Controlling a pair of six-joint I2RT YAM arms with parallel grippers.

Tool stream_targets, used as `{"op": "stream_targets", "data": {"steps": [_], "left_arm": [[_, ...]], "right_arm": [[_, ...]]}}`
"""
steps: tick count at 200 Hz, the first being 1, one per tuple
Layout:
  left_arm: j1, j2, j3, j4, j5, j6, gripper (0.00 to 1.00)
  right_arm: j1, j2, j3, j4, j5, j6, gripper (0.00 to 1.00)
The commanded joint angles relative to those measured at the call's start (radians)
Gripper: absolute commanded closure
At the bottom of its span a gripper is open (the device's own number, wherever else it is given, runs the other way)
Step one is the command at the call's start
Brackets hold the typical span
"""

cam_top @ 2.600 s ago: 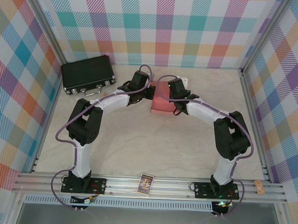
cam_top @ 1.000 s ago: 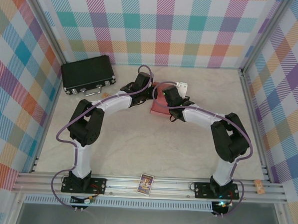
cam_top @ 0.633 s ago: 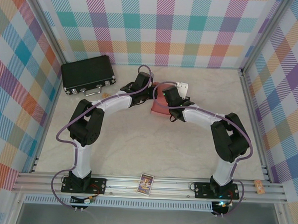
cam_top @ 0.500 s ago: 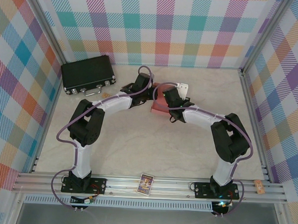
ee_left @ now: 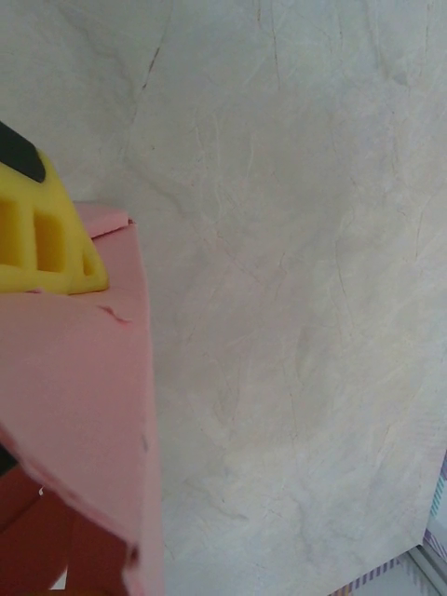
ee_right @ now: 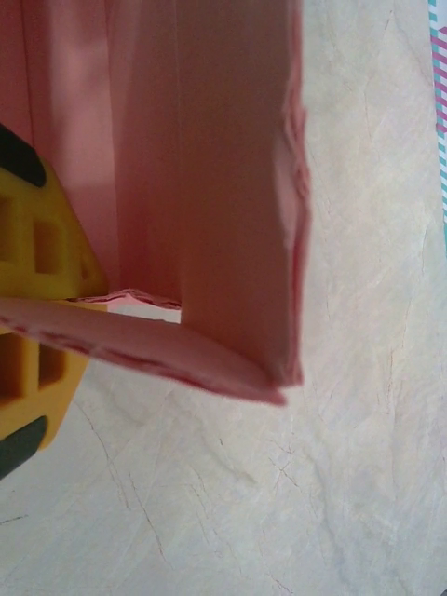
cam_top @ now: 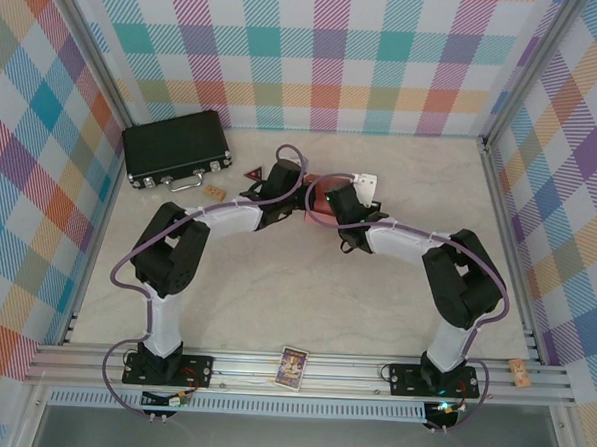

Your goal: Fold the paper box

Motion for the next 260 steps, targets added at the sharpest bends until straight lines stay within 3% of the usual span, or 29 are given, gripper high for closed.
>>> {"op": "stream_targets", "data": {"steps": [1, 61, 166, 260], "left_arm": [[-0.034, -0.056, -0.034, 0.065, 0.042, 0.020, 0.97], [-0.048, -0.097, -0.148, 0.205, 0.044, 0.075, 0.97], [-0.077, -0.096, -0.322, 0.612, -0.062, 0.208, 1.00], [-0.103, -0.031, -0.372, 0.721, -0.086, 0.222, 1.00]], "right_arm": [[0.024, -0.028, -0.014, 0.028, -0.004, 0.007, 0.99], [0.049, -0.042, -0.039, 0.069, 0.029, -0.028, 0.96], [0.088, 0.005, -0.191, 0.594, 0.027, -0.277, 1.00], [0.117, 0.050, -0.233, 0.631, 0.041, -0.255, 1.00]]}}
